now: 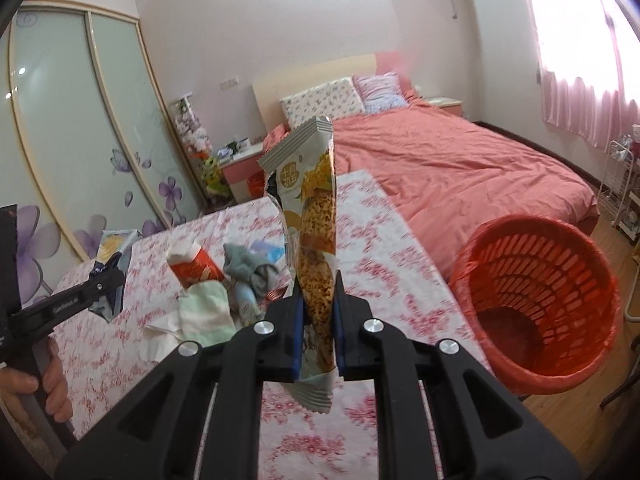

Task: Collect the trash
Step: 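Carry the wrapper and snack bag over the basket and open both tools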

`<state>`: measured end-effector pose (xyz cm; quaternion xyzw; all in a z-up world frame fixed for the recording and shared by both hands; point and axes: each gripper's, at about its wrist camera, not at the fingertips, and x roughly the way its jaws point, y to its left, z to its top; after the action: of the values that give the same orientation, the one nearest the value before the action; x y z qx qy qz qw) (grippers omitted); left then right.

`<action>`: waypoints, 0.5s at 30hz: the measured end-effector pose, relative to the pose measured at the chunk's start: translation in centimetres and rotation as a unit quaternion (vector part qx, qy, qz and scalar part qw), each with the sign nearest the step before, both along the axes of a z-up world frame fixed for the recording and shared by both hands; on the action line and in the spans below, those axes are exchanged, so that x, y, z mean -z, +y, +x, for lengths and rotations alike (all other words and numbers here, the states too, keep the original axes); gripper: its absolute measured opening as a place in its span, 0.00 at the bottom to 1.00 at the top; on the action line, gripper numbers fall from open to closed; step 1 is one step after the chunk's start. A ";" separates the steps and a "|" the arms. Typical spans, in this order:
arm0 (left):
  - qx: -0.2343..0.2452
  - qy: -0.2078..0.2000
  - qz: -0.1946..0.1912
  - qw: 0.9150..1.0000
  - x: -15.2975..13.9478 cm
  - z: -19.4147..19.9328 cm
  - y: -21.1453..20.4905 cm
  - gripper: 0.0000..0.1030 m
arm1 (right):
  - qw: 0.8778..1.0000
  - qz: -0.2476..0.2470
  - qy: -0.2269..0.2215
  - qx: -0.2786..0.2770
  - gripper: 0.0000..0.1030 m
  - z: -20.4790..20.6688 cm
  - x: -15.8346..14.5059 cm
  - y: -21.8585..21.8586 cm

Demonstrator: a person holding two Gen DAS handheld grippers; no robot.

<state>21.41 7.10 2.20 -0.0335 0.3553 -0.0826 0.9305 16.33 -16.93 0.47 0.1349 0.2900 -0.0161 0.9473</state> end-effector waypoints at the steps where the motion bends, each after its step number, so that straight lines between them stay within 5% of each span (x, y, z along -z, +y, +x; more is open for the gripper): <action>1: 0.010 -0.005 -0.002 1.000 -0.4 -0.3 -0.8 0.27 | 1.000 -0.001 -0.005 0.003 0.13 -0.3 -0.3 -0.2; 15: 0.137 -0.029 -0.051 0.989 -1.9 -2.1 -10.6 0.27 | 0.995 -0.022 -0.055 0.081 0.13 -4.6 -3.0 -6.7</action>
<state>19.34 -3.48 4.07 -0.0294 0.3246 -0.2283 0.9174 11.72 -23.61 3.49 0.1375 0.2255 -0.0916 0.9601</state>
